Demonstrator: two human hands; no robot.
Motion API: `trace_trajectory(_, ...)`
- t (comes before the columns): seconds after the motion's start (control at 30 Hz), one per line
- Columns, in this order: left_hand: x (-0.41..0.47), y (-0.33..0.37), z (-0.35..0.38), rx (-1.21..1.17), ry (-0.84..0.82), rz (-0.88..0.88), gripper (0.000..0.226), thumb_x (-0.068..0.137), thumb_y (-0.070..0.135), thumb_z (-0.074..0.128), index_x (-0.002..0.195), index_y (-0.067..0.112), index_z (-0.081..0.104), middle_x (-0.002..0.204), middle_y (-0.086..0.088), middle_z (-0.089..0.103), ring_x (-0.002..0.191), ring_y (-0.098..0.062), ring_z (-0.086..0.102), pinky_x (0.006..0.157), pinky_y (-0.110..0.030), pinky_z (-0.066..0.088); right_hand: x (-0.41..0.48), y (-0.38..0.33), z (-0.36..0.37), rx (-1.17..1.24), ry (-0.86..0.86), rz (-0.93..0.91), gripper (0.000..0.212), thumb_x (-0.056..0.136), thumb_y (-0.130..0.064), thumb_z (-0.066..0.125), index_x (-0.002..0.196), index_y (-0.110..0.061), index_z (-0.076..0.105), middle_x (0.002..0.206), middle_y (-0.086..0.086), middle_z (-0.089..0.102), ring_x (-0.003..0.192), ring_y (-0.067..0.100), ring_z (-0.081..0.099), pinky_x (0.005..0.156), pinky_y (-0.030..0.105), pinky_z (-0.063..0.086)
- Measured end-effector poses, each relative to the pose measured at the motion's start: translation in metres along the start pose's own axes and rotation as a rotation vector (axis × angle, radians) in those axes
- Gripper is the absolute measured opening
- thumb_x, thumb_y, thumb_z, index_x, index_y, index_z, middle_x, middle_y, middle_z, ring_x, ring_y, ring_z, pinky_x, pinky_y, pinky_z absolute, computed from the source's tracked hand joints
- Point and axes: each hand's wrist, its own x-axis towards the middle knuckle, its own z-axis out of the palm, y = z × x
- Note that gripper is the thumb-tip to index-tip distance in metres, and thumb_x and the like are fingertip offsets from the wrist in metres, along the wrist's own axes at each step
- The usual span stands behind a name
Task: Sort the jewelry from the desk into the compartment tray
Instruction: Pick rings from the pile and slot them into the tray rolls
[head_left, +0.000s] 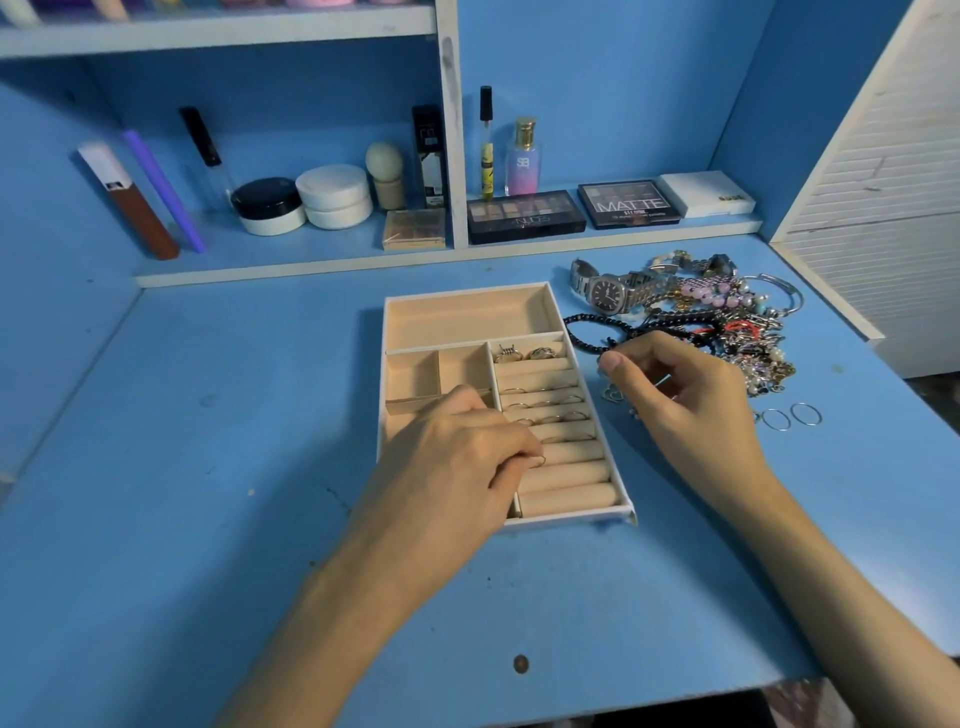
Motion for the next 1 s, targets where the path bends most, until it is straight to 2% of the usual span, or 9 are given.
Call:
trace_trajectory(0.1,0.002,0.001,-0.001,0.041,-0.02,0.0,0.009,0.076,0.018,0.068,0.08,0.024,0.074,0.073,0.016,0.065,0.077,-0.006,0.05,0.064,-0.023,0.05,-0.001,0.0,-0.002,0.0,0.029,-0.018,0.015,0.089,-0.021,0.061,0.08,-0.01,0.066,0.063,0.006,0.061,0.054,0.011,0.05,0.051,0.02,0.037)
trace_trajectory(0.37,0.008,0.006,-0.004,0.117,-0.071,-0.036,0.01,0.074,0.016,0.073,0.076,0.026,0.075,0.073,0.015,0.061,0.079,-0.006,0.043,0.062,-0.023,0.044,-0.001,0.001,-0.003,-0.013,0.048,-0.037,0.015,0.089,-0.02,0.062,0.079,-0.01,0.066,0.063,0.007,0.06,0.056,0.016,0.051,0.052,0.028,0.039)
trace_trajectory(0.43,0.011,0.008,-0.005,0.116,-0.08,-0.054,0.01,0.076,0.018,0.07,0.079,0.026,0.075,0.074,0.017,0.058,0.081,-0.005,0.04,0.064,-0.026,0.046,-0.001,0.001,-0.003,-0.014,0.051,-0.038,0.015,0.089,-0.02,0.062,0.079,-0.01,0.066,0.062,0.007,0.06,0.056,0.016,0.051,0.052,0.026,0.039)
trace_trajectory(0.53,0.012,0.011,-0.006,0.108,-0.115,-0.083,0.014,0.084,0.024,0.062,0.09,0.03,0.073,0.078,0.021,0.049,0.086,0.0,0.034,0.071,-0.022,0.04,-0.001,0.001,-0.003,-0.01,0.047,-0.036,0.015,0.089,-0.02,0.061,0.079,-0.01,0.066,0.062,0.006,0.06,0.056,0.015,0.051,0.051,0.023,0.038)
trace_trajectory(0.63,0.012,0.01,-0.007,0.085,-0.141,-0.114,0.015,0.086,0.028,0.059,0.093,0.032,0.072,0.08,0.022,0.048,0.088,0.0,0.035,0.077,-0.022,0.042,-0.002,0.001,-0.003,0.002,0.043,-0.028,0.015,0.089,-0.021,0.061,0.079,-0.011,0.066,0.061,0.005,0.059,0.054,0.01,0.048,0.05,0.019,0.035)
trace_trajectory(0.73,0.013,0.009,-0.008,0.018,-0.171,-0.179,0.016,0.086,0.034,0.059,0.098,0.035,0.07,0.085,0.021,0.053,0.092,0.0,0.039,0.08,-0.022,0.042,0.0,0.0,-0.006,0.056,0.058,-0.007,0.014,0.089,-0.02,0.06,0.078,-0.013,0.066,0.055,-0.007,0.053,0.05,0.006,0.046,0.049,0.014,0.032)
trace_trajectory(0.87,0.016,0.011,-0.009,-0.05,-0.161,-0.205,0.019,0.084,0.038,0.059,0.101,0.037,0.068,0.091,0.02,0.059,0.096,-0.001,0.043,0.082,-0.022,0.04,0.007,0.002,-0.022,0.083,0.073,0.017,0.011,0.089,-0.021,0.062,0.078,-0.019,0.065,0.058,-0.006,0.053,0.053,0.007,0.046,0.05,0.024,0.036)
trace_trajectory(0.93,0.022,0.015,-0.007,-0.082,-0.118,-0.186,0.017,0.083,0.037,0.059,0.097,0.036,0.068,0.091,0.02,0.06,0.096,-0.002,0.044,0.08,-0.015,0.036,0.01,0.005,-0.036,0.017,0.058,0.024,0.01,0.088,-0.022,0.063,0.079,-0.018,0.066,0.062,0.002,0.056,0.053,0.007,0.045,0.051,0.02,0.036)
trace_trajectory(1.0,0.032,0.022,-0.002,-0.103,-0.084,-0.165,0.014,0.083,0.035,0.061,0.094,0.035,0.07,0.091,0.019,0.061,0.096,-0.003,0.044,0.079,0.0,0.024,0.01,0.01,-0.054,-0.057,0.053,0.043,0.01,0.087,-0.022,0.063,0.08,-0.016,0.068,0.067,0.009,0.061,0.054,0.008,0.045,0.052,0.017,0.034)
